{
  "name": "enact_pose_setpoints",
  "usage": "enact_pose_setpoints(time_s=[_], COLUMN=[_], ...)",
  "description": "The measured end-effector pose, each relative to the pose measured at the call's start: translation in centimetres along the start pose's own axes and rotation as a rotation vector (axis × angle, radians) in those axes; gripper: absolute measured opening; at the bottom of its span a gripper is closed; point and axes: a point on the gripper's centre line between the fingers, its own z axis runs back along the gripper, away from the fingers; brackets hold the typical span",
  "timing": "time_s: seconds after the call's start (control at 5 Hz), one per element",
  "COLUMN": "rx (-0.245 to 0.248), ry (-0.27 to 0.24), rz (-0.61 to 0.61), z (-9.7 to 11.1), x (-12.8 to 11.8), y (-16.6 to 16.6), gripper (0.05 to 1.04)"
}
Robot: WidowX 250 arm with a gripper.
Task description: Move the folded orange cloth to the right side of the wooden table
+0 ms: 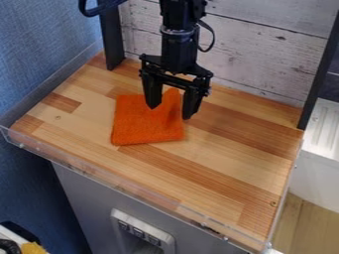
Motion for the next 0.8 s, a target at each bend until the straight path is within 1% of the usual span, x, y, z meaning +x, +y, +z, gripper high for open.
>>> enact_pose_setpoints(time_s=[0.2, 0.4, 0.6, 0.8], rx=[0.0, 0.004, 0.014, 0.03], ry=[-0.002, -0.02, -0.069, -0.132], rz=[-0.04, -0.131, -0.24, -0.314], z=[0.0, -0.3, -0.2, 0.3], x=[0.0, 0.2, 0.6, 1.1], y=[0.0, 0.0, 0.6, 1.6], gripper=[0.997, 0.999, 0.999, 0.999])
